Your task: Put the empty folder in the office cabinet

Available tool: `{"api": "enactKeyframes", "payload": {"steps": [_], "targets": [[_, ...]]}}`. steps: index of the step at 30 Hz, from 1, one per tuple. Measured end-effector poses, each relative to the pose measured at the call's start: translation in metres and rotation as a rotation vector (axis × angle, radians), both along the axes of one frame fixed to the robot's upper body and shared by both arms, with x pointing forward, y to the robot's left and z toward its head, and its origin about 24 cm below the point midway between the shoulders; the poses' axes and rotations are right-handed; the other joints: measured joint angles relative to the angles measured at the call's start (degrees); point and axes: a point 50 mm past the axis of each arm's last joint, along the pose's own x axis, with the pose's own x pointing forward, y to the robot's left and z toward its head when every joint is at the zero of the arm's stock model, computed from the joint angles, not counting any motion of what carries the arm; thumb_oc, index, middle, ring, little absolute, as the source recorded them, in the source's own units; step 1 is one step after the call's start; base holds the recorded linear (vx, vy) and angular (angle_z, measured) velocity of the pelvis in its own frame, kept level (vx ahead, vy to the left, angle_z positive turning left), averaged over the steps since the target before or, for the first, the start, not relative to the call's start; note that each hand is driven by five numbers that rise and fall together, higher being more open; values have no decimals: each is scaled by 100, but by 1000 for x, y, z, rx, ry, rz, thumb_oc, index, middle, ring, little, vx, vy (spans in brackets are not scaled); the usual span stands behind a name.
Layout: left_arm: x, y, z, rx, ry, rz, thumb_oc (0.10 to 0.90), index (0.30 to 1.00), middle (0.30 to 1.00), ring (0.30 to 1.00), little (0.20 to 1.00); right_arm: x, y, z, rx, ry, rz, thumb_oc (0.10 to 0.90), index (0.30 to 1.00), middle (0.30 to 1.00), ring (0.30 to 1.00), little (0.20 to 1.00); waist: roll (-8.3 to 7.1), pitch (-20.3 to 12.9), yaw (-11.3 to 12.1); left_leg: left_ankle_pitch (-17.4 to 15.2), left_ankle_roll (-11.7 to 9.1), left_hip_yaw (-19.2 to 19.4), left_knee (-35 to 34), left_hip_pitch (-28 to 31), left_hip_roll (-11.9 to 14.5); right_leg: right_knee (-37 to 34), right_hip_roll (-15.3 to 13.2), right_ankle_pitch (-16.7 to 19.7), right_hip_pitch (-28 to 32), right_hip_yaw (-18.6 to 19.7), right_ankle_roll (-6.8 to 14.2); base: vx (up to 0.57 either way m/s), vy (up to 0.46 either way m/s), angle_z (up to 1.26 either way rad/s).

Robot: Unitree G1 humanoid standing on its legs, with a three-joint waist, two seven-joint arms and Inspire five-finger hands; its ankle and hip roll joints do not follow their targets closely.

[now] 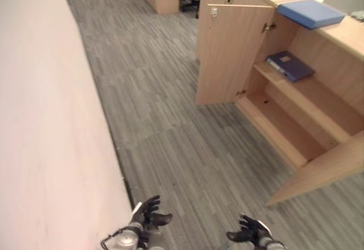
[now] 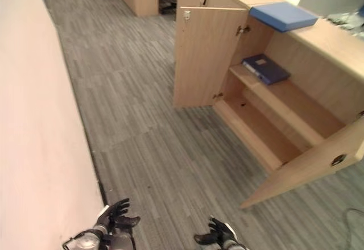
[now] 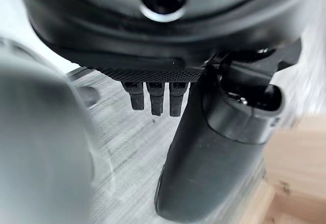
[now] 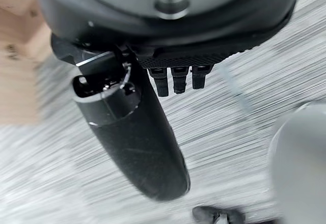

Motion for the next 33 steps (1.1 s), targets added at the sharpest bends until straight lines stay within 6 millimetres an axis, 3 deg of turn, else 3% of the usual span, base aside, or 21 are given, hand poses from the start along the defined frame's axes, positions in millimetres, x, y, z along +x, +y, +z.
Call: {"api": "enactKeyframes", "payload": {"steps": [1,2,3,4,6,8,9,11,13,15,16,18,20,21,22,24,27,29,31,32,33], "targets": [[0,-10,-1,-21,-10,-19,800,900,900,900,900,1,-12,3,-26,-7,17,800,900,900,900,900,307,-57,87,14,132,-19,-565,170,-143,593,73,340,-215,152,211,259,112,-47],[-7,-16,-5,-41,3,-28,800,900,900,900,900,7,-21,8,-49,-35,31,800,900,900,900,900,662,-126,81,-48,582,-84,-794,350,-196,989,178,402,-298,46,278,539,281,-18],[-10,-8,-7,-19,35,-23,800,900,900,900,900,16,-9,10,-32,-61,31,800,900,900,900,900,434,-162,-114,-363,254,101,-634,348,-413,1377,-10,348,-386,212,246,397,289,8],[-6,-6,-7,4,44,-16,800,900,900,900,900,27,-8,16,-28,-108,44,800,900,900,900,900,346,-140,-230,-398,479,194,-929,594,-794,2026,-54,39,-872,218,251,528,342,33],[-11,-9,-11,2,69,-17,800,900,900,900,900,49,-11,27,-30,-179,57,800,900,900,900,900,675,-4,-393,-329,684,187,-1555,1203,-970,2080,100,-739,-1423,-323,7,394,166,-14],[-21,-11,-14,-1,93,-30,800,900,900,900,900,48,-10,28,-28,-188,59,800,900,900,900,900,897,17,-555,-317,705,159,-1983,1650,-969,1541,115,-1173,-1814,-1073,-161,322,59,-10],[-23,-12,-15,-6,93,-32,800,900,900,900,900,49,-10,29,-27,-193,59,800,900,900,900,900,1014,1,-597,-319,707,137,-2097,1808,-966,1146,117,-1184,-1889,-1264,-207,402,7,29],[-26,-13,-15,-10,89,-31,800,900,900,900,900,35,-13,21,-35,-141,47,800,900,900,900,900,997,-7,-822,-379,679,44,-2273,2080,-925,-478,77,-847,-2360,-1819,-282,412,-20,49],[-28,-12,-15,-11,94,-32,800,900,900,900,900,25,-16,17,-41,-104,39,800,900,900,900,900,862,-2,-864,-422,570,30,-2413,2278,-966,-998,74,-362,-2591,-1965,-233,407,-74,37],[-44,-12,-24,3,160,-41,800,900,900,900,900,9,-23,11,-51,-61,15,800,900,900,900,900,658,-10,-1024,-702,220,-196,-2444,2660,-1035,-2134,-102,274,-2565,-2159,-244,418,-94,41],[-48,-12,-26,4,184,-38,800,900,900,900,900,7,-26,10,-55,-51,0,800,900,900,900,900,629,4,-1075,-796,106,-254,-2445,2779,-1031,-2521,-135,572,-2512,-2166,-277,358,-106,31],[-50,-15,-28,-2,199,-52,800,900,900,900,900,8,-35,12,-74,-55,-28,800,900,900,900,900,734,46,-1178,-879,-124,-392,-2390,2965,-864,-2818,-23,1343,-2098,-2399,-307,373,-125,30],[-40,-34,-28,-41,176,-95,800,900,900,900,900,9,-61,19,-130,-71,-71,800,900,900,900,900,1240,133,-1328,-1072,-352,-432,-2285,2961,-450,-2438,98,1193,-2048,-2773,-381,196,-76,58],[-33,-44,-26,-68,155,-116,800,900,900,900,900,8,-75,23,-167,-70,-96,800,900,900,900,900,1358,198,-1354,-912,-405,-422,-2179,3002,-441,-2145,116,1212,-2025,-2767,-839,482,-218,58],[-27,-52,-23,-86,125,-127,800,900,900,900,900,9,-88,27,-205,-72,-98,800,900,900,900,900,1459,235,-1324,-747,-505,-322,-2113,3178,-476,-1816,79,922,-1976,-2762,-1139,580,-269,47],[-21,-51,-21,-78,102,-132,800,900,900,900,900,13,-94,32,-215,-93,-113,800,900,900,900,900,1315,330,-1471,-563,-821,-422,-1730,3301,-519,-1055,-210,376,-1878,-2836,-1181,267,-154,32],[-19,-49,-20,-78,97,-121,800,900,900,900,900,20,-95,36,-219,-128,-105,800,900,900,900,900,1280,344,-1493,-487,-993,-409,-1442,3549,-479,-404,-394,-271,-1803,-2850,-1059,342,-294,-2],[-19,-47,-20,-73,95,-112,800,900,900,900,900,16,-93,33,-211,-108,-95,800,900,900,900,900,1298,327,-1486,-430,-1134,-521,-1010,3355,-346,-308,-358,-407,-1765,-2821,-1122,314,-337,1],[-25,-44,-23,-67,122,-95,800,900,900,900,900,16,-88,31,-195,-96,-72,800,900,900,900,900,1291,329,-1500,-160,-1396,-701,-627,3247,-222,-336,-317,-402,-1658,-2842,-1155,241,-342,-19],[-30,-42,-27,-60,152,-86,800,900,900,900,900,15,-86,30,-189,-89,-57,800,900,900,900,900,1257,350,-1547,72,-1408,-793,-497,3260,-206,-55,-367,-401,-1686,-2826,-1223,263,-322,-16],[-33,-40,-29,-53,174,-81,800,900,900,900,900,15,-83,30,-185,-89,-44,800,900,900,900,900,1095,428,-1638,289,-1406,-851,-286,3235,-235,510,-466,-487,-1898,-2846,-1275,176,-196,-20]]}}
